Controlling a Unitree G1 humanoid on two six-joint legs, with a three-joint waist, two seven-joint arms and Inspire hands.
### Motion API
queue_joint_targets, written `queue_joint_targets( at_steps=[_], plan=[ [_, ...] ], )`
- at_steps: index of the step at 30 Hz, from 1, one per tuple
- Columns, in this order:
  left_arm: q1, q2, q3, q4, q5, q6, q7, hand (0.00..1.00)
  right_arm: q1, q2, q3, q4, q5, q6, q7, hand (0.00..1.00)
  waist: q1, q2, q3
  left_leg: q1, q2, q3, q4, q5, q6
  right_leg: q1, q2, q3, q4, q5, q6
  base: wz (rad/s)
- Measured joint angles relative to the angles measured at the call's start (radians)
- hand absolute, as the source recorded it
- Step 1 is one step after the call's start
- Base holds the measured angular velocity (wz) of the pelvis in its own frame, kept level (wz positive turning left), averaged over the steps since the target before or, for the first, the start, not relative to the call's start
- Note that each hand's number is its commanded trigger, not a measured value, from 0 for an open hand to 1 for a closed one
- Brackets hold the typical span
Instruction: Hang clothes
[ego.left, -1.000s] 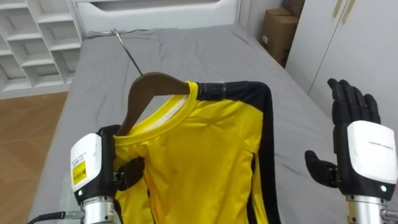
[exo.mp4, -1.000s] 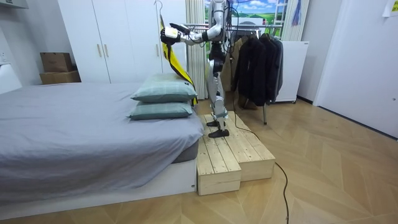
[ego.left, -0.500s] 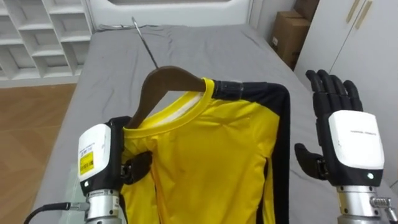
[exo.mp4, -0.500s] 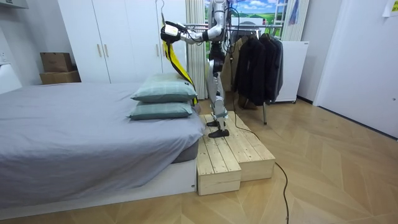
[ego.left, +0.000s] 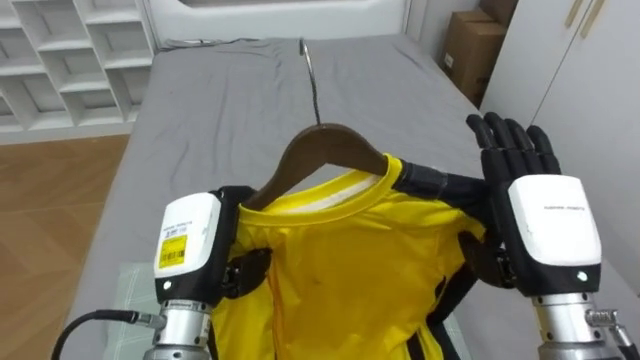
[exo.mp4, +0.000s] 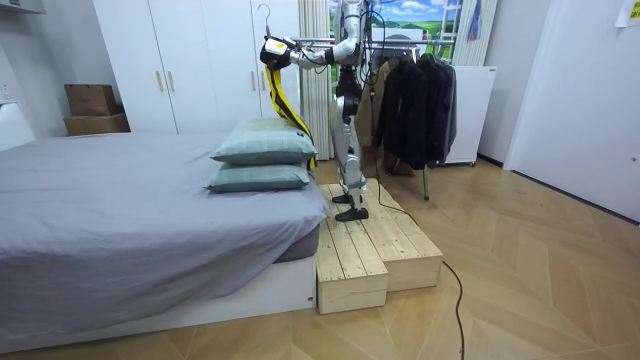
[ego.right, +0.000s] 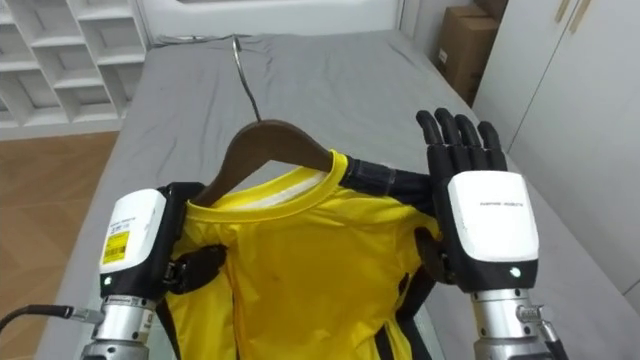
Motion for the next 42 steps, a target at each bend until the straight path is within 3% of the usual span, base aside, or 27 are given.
queue_joint_targets(
  at_steps=[26, 32, 42],
  plan=[
    [0.001, 0.032, -0.038, -0.006, 0.009, -0.004, -0.08, 1.0, 0.001, -0.003, 0.06, 0.047, 0.025, 0.002, 0.022, 0.0, 0.0, 0.008, -0.009, -0.005, -0.001, 0.0, 0.016, 0.0, 0.0, 0.002, -0.001, -0.003, 0.006, 0.0, 0.0, 0.0],
    [0.001, 0.032, -0.038, -0.007, 0.013, -0.004, -0.087, 1.0, 0.001, -0.023, 0.088, 0.058, 0.051, 0.001, 0.043, 0.0, 0.008, 0.008, -0.009, -0.006, 0.0, -0.001, 0.02, 0.0, 0.0, 0.001, -0.002, -0.003, 0.01, 0.0, 0.0, 0.0],
    [0.001, 0.032, -0.036, -0.01, 0.108, -0.006, -0.088, 1.0, -0.019, -0.021, 0.091, 0.141, 0.028, 0.001, 0.054, 0.0, 0.026, 0.007, -0.0086, -0.018, -0.002, -0.023, 0.022, 0.0, 0.0, 0.002, -0.002, -0.021, 0.001, 0.001, -0.001, 0.06]
  ],
)
